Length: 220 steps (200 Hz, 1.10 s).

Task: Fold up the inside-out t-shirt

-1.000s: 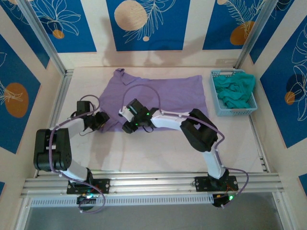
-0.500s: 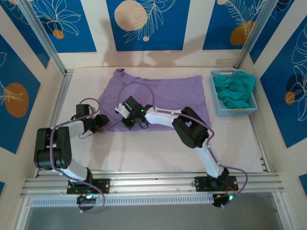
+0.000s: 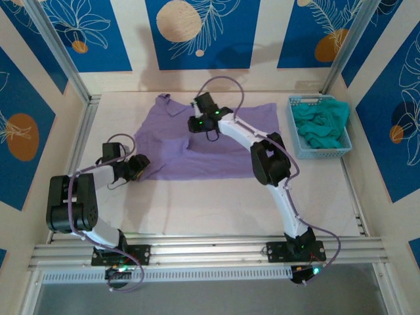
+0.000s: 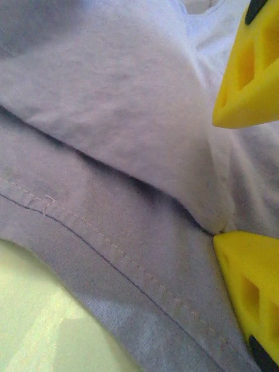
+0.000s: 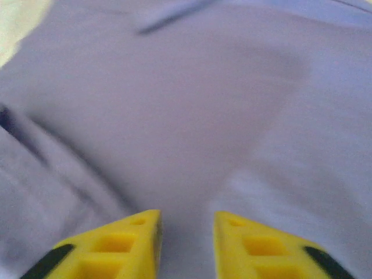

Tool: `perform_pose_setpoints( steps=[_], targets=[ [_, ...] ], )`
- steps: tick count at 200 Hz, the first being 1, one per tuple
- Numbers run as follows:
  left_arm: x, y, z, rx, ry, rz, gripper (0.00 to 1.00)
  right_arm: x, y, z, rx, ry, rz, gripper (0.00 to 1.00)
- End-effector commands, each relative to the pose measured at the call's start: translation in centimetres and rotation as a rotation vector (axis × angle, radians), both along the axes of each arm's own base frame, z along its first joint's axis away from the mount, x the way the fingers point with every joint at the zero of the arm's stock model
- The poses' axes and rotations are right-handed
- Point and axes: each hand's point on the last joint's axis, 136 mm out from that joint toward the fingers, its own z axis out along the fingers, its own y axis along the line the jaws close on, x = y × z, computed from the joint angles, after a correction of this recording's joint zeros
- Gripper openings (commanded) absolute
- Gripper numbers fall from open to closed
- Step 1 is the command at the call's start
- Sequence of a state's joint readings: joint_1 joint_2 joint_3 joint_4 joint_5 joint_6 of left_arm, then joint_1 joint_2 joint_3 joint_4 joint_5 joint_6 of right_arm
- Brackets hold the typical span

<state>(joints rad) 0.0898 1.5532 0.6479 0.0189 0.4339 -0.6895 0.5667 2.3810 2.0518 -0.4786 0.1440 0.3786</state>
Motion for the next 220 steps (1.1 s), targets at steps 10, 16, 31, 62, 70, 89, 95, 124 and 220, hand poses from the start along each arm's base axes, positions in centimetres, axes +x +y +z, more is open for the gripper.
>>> perform_pose_setpoints(
  steps=[10,16,31,62,70,89,95,124,220],
  targets=[
    [0.3,1.2,0.5,0.035,0.011,0.035,0.57,-1.7,-1.1,-1.4,0.037,0.170,-0.074,0.46],
    [0.6,1.4,0.8,0.040,0.003,0.038,0.58,-1.8,-1.3,-1.0,0.035,0.164,-0.068,0.48],
    [1.4,1.6,1.9,0.052,-0.022,0.043,0.60,-2.7,-1.3,0.1,0.047,0.144,-0.028,0.50],
    [3.2,2.3,4.0,0.086,-0.076,0.056,0.61,-6.4,-1.8,1.3,0.028,0.131,0.049,0.51],
    [3.8,2.2,4.5,0.093,-0.092,0.054,0.61,-7.4,-2.2,1.3,0.022,0.135,0.058,0.51],
    [5.7,2.4,5.2,0.126,-0.126,0.043,0.61,-9.1,-2.6,1.3,0.060,0.167,0.075,0.52],
    [6.5,2.3,5.4,0.133,-0.135,0.034,0.60,-9.5,-2.4,1.4,0.081,0.178,0.083,0.52],
    [10.4,1.6,5.0,0.175,-0.138,-0.043,0.59,-9.0,-0.3,2.1,0.223,0.232,0.066,0.52],
    [15.6,-0.9,0.6,0.287,-0.023,-0.223,0.56,-4.1,4.8,-2.4,0.429,0.496,-0.078,0.50]
  ],
)
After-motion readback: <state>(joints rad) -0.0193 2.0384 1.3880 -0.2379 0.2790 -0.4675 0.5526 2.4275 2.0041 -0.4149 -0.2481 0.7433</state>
